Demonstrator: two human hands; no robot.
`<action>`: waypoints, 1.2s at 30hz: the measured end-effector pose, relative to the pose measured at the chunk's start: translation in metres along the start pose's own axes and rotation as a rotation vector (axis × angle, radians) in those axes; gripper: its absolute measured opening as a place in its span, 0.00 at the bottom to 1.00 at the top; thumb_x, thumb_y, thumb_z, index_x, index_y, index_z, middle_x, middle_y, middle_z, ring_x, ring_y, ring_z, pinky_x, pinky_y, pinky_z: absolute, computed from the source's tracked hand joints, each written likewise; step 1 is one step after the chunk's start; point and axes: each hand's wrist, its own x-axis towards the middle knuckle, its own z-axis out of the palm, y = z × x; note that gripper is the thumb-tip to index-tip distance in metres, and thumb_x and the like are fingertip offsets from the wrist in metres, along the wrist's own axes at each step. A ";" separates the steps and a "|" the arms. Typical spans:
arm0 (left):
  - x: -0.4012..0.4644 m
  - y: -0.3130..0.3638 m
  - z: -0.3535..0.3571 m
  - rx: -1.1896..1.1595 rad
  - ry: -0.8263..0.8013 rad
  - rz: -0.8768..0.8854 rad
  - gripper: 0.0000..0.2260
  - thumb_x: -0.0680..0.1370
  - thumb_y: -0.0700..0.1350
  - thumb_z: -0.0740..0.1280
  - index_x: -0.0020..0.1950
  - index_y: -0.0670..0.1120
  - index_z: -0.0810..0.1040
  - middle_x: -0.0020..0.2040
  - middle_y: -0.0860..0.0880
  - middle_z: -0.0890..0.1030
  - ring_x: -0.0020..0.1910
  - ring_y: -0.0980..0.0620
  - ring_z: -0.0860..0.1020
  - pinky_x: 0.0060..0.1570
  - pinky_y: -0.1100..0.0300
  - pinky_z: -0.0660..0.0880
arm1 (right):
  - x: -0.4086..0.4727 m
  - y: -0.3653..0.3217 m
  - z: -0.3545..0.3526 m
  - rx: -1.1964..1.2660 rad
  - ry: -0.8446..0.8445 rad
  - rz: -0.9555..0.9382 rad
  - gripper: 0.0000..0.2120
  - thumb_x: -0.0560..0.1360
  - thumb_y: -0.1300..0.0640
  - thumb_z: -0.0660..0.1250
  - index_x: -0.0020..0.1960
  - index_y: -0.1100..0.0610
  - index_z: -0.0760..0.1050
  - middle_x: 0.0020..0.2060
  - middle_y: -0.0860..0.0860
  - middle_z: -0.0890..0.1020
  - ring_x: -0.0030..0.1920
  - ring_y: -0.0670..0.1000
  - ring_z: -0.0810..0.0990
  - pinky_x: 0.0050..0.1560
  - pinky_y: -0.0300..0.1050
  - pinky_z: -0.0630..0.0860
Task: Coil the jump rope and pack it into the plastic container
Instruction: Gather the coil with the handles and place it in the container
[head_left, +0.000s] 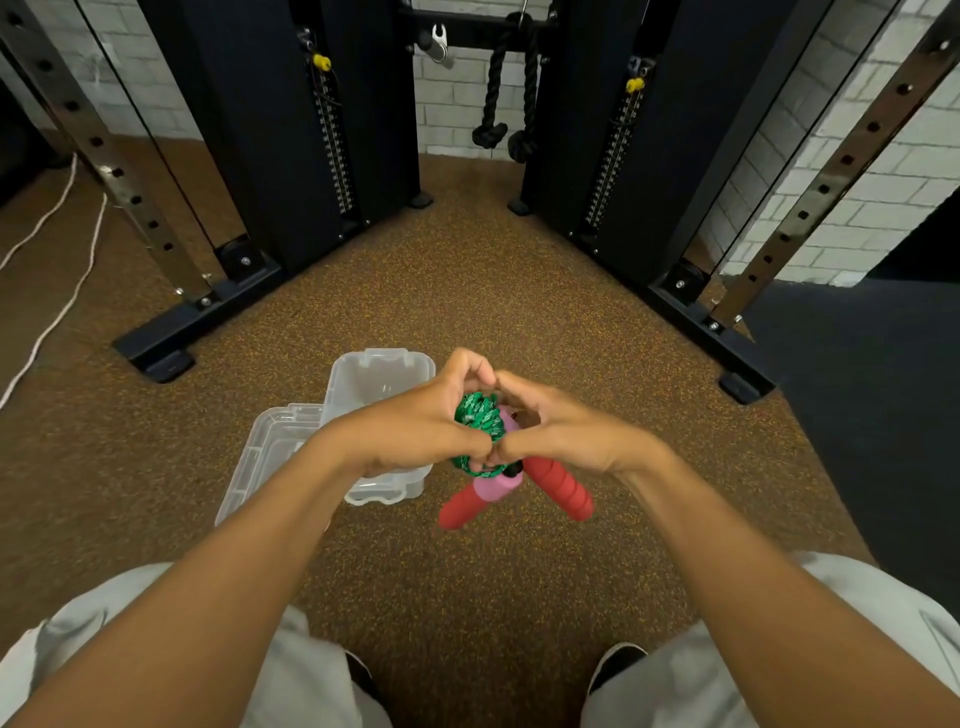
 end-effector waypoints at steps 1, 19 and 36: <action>0.000 0.001 -0.001 -0.037 -0.006 0.017 0.25 0.68 0.33 0.69 0.60 0.49 0.63 0.62 0.45 0.74 0.43 0.52 0.78 0.43 0.55 0.78 | 0.001 0.000 -0.001 0.017 0.002 -0.005 0.40 0.67 0.45 0.75 0.75 0.48 0.65 0.65 0.51 0.79 0.65 0.52 0.81 0.66 0.58 0.78; 0.003 0.010 0.002 -0.324 0.044 -0.048 0.24 0.75 0.23 0.66 0.60 0.48 0.66 0.38 0.45 0.86 0.37 0.47 0.85 0.38 0.49 0.85 | 0.004 0.005 0.009 0.779 -0.032 -0.048 0.23 0.70 0.62 0.68 0.65 0.60 0.72 0.51 0.56 0.82 0.48 0.54 0.83 0.47 0.51 0.84; 0.004 0.009 0.010 -0.349 0.033 -0.009 0.25 0.69 0.30 0.75 0.58 0.49 0.70 0.47 0.46 0.85 0.45 0.45 0.86 0.44 0.45 0.83 | -0.002 -0.003 0.011 0.756 0.013 -0.029 0.13 0.69 0.63 0.63 0.53 0.56 0.74 0.32 0.48 0.83 0.33 0.46 0.83 0.33 0.44 0.82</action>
